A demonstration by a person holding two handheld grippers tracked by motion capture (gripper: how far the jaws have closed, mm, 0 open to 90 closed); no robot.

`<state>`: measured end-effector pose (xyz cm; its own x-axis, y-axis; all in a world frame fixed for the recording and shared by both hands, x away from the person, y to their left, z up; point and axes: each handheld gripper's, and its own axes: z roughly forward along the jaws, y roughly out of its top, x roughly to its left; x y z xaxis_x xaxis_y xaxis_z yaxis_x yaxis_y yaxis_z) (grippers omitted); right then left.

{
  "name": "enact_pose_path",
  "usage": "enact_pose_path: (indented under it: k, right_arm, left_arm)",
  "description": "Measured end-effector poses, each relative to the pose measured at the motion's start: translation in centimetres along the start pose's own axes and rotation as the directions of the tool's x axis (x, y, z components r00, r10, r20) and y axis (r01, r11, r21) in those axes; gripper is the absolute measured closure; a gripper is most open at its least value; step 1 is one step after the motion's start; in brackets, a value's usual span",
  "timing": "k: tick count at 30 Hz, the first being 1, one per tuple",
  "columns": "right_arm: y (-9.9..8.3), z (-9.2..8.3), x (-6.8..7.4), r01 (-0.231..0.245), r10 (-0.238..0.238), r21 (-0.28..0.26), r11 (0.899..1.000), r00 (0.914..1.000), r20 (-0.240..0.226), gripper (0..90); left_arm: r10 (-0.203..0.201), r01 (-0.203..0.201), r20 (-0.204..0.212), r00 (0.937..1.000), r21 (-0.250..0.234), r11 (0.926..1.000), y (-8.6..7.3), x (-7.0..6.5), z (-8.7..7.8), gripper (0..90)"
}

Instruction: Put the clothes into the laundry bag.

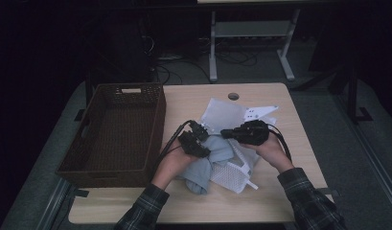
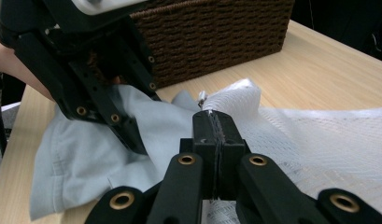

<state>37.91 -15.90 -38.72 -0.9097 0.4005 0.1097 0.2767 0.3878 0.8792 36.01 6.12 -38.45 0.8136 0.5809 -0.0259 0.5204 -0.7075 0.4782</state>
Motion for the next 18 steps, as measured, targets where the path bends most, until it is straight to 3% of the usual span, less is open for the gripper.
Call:
enact_pose_path:
  k: [9,18]
  right_arm:
    - [0.7,-0.5,0.5,0.012,-0.012,-0.022,1.000,0.9999,-0.006,89.1]
    - [0.6,-0.4,0.6,0.010,-0.011,-0.019,1.000,0.9999,-0.007,89.0]
  left_arm:
    - [-0.048,0.048,0.002,0.9989,-0.021,0.9987,1.8,-0.4,0.9,69.4]
    - [-0.122,0.120,-0.030,0.9921,-0.050,0.9915,2.2,0.7,1.6,69.3]
